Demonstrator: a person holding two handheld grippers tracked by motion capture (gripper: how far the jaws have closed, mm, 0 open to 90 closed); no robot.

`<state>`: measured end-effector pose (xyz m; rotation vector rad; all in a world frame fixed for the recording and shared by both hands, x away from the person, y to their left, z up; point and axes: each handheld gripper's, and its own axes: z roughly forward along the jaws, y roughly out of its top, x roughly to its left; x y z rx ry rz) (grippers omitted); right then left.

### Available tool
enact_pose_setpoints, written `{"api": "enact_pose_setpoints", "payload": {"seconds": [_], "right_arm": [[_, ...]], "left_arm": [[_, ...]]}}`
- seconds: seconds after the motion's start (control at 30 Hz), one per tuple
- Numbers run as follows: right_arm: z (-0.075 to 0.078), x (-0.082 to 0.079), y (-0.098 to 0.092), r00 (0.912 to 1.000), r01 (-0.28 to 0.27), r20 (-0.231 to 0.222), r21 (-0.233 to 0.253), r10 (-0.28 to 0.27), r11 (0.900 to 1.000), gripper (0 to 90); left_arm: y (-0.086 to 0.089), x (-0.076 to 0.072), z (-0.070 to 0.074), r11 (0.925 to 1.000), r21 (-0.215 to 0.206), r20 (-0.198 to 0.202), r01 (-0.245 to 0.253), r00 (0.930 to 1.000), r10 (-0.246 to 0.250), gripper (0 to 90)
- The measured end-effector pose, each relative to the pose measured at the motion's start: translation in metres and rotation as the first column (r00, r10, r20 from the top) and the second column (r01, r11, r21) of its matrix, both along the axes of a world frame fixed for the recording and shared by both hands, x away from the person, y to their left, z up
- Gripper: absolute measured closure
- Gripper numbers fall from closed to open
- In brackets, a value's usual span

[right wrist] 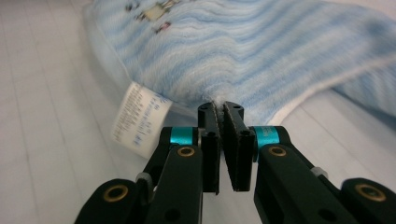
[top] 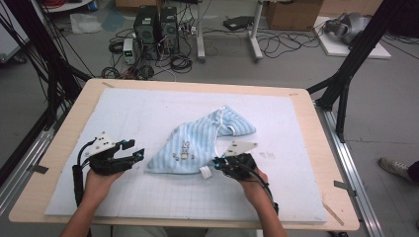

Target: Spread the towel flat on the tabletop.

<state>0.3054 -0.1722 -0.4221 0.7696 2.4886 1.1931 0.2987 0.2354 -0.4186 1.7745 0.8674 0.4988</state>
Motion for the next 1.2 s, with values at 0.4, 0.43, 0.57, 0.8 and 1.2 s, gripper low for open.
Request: {"api": "enact_pose_setpoints", "payload": {"seconds": [0.4, 0.43, 0.57, 0.8, 1.2], "right_arm": [[0.011, -0.021, -0.077, 0.9928, 0.113, -0.037, -0.025, -0.114, 0.993, 85.2], [0.013, -0.023, -0.079, 0.9917, 0.121, -0.037, -0.049, -0.123, 0.991, 85.0], [0.014, -0.030, -0.084, 0.9892, 0.122, -0.067, -0.118, -0.130, 0.986, 78.9], [0.012, -0.029, -0.100, 0.9805, 0.195, -0.043, 0.103, -0.192, 0.975, 52.8], [-0.007, 0.001, -0.069, 0.9642, 0.261, -0.049, 0.000, -0.261, 0.965, 40.0]], "left_arm": [[-0.029, 0.002, -0.011, 0.9979, 0.020, -0.039, 0.061, 0.9974, -0.060, 45.0], [-0.033, 0.002, -0.011, 0.9974, 0.020, -0.043, 0.070, 0.9967, -0.069, 45.0], [-0.050, 0.004, -0.014, 0.9931, 0.029, -0.059, 0.113, 0.9920, -0.111, 45.4], [-0.092, 0.009, -0.026, 0.9756, 0.108, -0.108, 0.191, 0.9778, -0.179, 43.6], [-0.128, 0.017, -0.031, 0.9344, 0.285, -0.125, 0.214, 0.9747, -0.185, 81.2]]}}
